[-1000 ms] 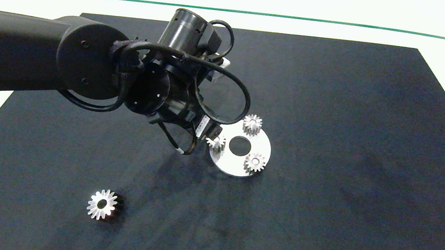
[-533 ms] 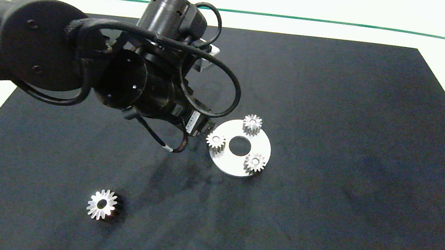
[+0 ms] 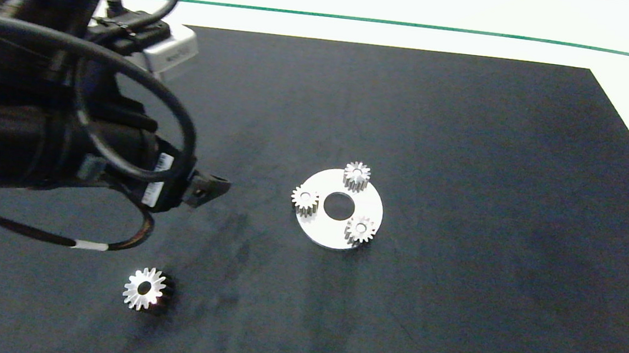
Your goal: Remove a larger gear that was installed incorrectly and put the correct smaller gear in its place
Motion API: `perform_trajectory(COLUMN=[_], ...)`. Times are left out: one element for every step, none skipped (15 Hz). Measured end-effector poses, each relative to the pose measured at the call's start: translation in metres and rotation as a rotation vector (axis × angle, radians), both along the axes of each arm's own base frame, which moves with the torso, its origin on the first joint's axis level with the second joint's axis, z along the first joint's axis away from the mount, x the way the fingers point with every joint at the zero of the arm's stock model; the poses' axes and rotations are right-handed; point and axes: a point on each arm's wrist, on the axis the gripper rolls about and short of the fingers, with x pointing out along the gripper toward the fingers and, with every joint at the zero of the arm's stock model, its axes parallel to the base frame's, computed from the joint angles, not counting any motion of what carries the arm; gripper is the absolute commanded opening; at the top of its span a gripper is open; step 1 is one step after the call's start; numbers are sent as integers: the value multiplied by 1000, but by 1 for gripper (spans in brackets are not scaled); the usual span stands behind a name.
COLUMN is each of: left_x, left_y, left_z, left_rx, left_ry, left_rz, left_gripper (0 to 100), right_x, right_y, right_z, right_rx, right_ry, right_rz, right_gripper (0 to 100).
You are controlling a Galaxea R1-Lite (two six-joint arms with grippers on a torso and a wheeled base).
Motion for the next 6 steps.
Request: perform_trajectory(left_x=[-15,-31,-44,-60,-77,-93], left_y=[14,30,46,64,82,96], left_z=[3,5,6,6,5,4], left_rx=[-16,-37,-52,-70,-88,-99], left_ry=[-19,-46,-67,-96,-132,-163], left_rz=[12,32,59,108,166,213], left_gripper=[100,100,100,100,100,100], right_x=[-4,-10,-17,-25,-34,-43], right_y=[-1,-3,-3,-3,-3,-2], right_z=[-1,-2,-3,-4,-5,-7], right_rx=[0,0,2,4,6,7], right_ry=[-2,-9,-22,-44,-73,-99], right_rz=[-58,-117,-166,-216,-259,-288], right_gripper=[100,100,100,100,100,100])
